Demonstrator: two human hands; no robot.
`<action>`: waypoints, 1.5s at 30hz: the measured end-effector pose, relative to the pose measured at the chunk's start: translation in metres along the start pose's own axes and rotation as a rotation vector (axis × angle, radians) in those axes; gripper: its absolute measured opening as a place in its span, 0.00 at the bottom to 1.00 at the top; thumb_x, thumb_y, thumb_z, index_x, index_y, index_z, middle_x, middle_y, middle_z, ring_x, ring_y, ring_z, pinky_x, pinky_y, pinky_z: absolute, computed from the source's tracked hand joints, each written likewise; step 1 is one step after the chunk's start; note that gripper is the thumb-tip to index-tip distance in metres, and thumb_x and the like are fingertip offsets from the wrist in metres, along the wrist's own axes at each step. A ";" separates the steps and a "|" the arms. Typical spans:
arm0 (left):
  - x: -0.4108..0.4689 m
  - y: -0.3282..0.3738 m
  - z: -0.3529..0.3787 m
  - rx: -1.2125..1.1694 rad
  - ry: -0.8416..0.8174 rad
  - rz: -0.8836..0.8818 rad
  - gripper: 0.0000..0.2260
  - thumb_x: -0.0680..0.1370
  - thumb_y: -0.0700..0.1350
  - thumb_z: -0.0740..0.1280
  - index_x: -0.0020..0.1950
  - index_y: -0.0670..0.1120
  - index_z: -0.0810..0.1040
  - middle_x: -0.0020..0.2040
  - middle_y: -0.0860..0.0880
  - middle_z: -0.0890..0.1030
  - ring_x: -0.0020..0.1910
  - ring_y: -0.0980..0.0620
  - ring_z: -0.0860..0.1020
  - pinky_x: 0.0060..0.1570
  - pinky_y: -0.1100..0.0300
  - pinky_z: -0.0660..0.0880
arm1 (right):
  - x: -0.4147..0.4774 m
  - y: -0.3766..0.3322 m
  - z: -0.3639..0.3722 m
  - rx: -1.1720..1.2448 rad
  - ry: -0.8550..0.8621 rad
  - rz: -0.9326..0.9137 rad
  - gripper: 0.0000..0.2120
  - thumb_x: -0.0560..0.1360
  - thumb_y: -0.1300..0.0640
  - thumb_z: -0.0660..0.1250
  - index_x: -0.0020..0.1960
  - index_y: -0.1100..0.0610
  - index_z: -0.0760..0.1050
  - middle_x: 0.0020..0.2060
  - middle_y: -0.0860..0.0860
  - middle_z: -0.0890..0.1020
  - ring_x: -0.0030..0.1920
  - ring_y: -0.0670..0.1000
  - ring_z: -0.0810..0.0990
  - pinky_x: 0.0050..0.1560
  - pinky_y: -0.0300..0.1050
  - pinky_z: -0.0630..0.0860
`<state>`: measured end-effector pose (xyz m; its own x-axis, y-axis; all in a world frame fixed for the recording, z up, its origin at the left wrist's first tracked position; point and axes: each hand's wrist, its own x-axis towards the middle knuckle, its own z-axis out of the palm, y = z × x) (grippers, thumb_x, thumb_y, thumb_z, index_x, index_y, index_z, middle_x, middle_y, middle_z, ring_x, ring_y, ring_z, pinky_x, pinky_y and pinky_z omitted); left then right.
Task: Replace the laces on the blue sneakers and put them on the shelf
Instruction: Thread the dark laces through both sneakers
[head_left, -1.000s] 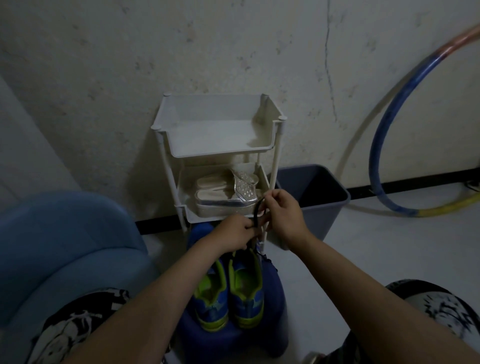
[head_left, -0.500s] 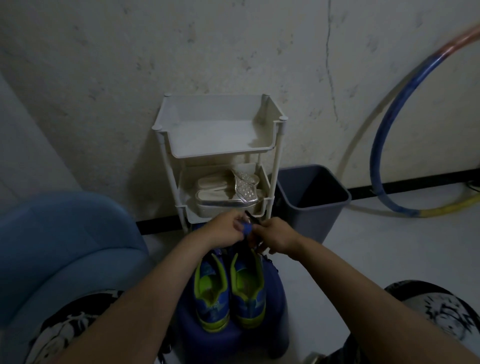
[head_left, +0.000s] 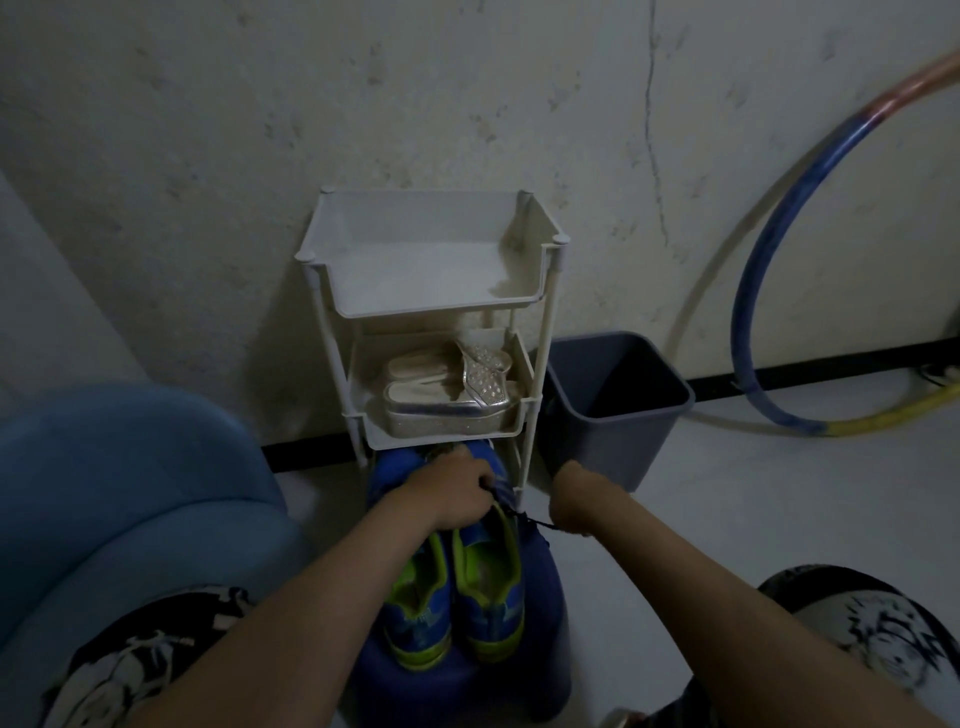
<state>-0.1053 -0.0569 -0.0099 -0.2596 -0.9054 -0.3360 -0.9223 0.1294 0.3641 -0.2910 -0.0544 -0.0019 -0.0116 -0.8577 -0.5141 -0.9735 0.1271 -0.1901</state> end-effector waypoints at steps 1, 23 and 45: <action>0.001 0.005 0.001 0.010 0.051 0.034 0.13 0.78 0.50 0.61 0.60 0.52 0.78 0.61 0.47 0.71 0.60 0.46 0.72 0.61 0.48 0.72 | -0.001 0.001 0.002 -0.062 -0.025 -0.021 0.18 0.76 0.61 0.67 0.63 0.64 0.69 0.56 0.60 0.79 0.56 0.58 0.80 0.57 0.51 0.78; 0.016 0.030 0.016 0.122 0.000 -0.030 0.12 0.77 0.41 0.63 0.60 0.46 0.78 0.58 0.44 0.77 0.55 0.44 0.77 0.54 0.50 0.77 | 0.016 -0.018 0.015 0.050 -0.045 -0.265 0.15 0.76 0.49 0.60 0.50 0.59 0.78 0.48 0.57 0.81 0.47 0.55 0.79 0.50 0.47 0.77; 0.000 0.028 -0.021 -0.838 0.321 -0.154 0.10 0.77 0.45 0.70 0.45 0.38 0.83 0.33 0.46 0.80 0.28 0.57 0.76 0.29 0.67 0.70 | 0.008 -0.029 -0.011 0.857 0.189 -0.400 0.27 0.72 0.56 0.70 0.69 0.54 0.66 0.57 0.50 0.78 0.54 0.51 0.81 0.56 0.51 0.80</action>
<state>-0.1249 -0.0616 0.0190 0.0567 -0.9736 -0.2209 -0.3978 -0.2250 0.8894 -0.2653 -0.0709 0.0089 0.1754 -0.9730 -0.1498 -0.4169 0.0644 -0.9067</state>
